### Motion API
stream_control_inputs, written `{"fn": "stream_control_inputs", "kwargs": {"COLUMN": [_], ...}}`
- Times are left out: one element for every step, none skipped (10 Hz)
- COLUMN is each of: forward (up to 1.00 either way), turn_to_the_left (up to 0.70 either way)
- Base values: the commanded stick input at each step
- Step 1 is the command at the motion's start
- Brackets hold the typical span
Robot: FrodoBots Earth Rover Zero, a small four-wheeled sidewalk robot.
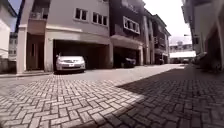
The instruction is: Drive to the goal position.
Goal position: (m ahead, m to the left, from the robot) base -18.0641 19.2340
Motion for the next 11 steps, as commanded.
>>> {"fn": "stream_control_inputs", "kwargs": {"forward": [0.0,0.0,0.0,0.0,0.0,0.0,0.0,0.0,0.0,0.0,0.0], "turn_to_the_left": [-0.61,-0.61,-0.61,-0.61,-0.61,-0.61,-0.61,-0.61,-0.61,-0.61,-0.51]}}
